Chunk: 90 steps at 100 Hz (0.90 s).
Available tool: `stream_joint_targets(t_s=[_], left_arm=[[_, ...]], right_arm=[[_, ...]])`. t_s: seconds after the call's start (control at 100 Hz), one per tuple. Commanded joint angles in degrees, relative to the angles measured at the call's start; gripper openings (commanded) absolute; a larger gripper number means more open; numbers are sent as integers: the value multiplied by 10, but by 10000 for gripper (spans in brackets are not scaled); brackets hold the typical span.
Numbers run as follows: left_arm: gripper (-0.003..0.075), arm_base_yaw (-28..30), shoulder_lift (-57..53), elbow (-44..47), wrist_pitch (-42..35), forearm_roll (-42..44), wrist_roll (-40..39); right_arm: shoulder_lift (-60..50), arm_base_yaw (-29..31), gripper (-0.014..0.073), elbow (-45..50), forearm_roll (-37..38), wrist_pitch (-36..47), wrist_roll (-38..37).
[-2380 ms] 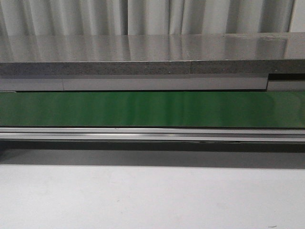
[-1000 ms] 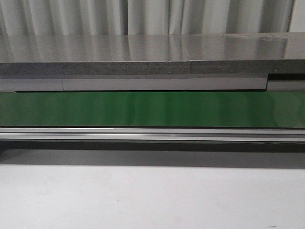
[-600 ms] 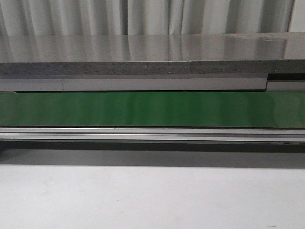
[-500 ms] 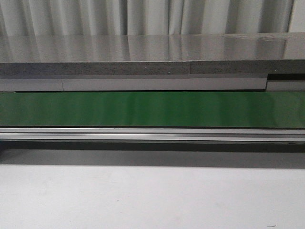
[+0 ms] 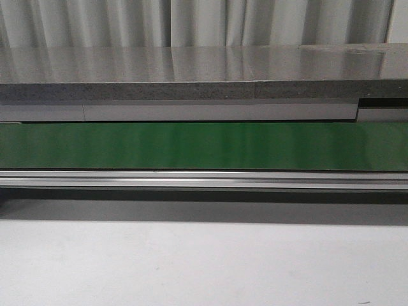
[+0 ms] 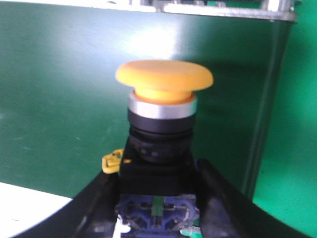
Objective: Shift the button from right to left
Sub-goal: 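Carry the button over the conveyor belt and open the right gripper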
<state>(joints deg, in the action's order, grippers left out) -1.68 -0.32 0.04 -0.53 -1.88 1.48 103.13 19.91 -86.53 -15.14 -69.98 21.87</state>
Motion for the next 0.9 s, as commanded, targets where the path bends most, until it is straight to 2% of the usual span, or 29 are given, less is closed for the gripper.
stream_joint_targets(t_s=[0.0,0.2,0.27,0.39,0.48,0.76,0.82,0.89], left_arm=[[-20,1,-18,25,-46,-1,-5],[-20,1,-18,25,-46,-1,-5],[-20,1,-18,25,-46,-1,-5],[-20,1,-18,25,-46,-1,-5],[-20,1,-18,25,-46,-1,-5],[-20,1,-18,25,-46,-1,-5],[-20,1,-18,25,-46,-1,-5],[-20,1,-18,25,-46,-1,-5]], right_arm=[[-20,1,215,-11,-7,-27,5],[-10,1,246,-11,-9,-40,5],[-8,1,314,-11,-10,-40,5],[-5,1,479,-11,-10,-37,5],[-5,1,535,-11,-11,-32,5],[-18,1,503,-12,-25,-39,0],[-30,1,427,-12,-32,-40,-1],[-49,2,293,-12,-37,-42,-1]])
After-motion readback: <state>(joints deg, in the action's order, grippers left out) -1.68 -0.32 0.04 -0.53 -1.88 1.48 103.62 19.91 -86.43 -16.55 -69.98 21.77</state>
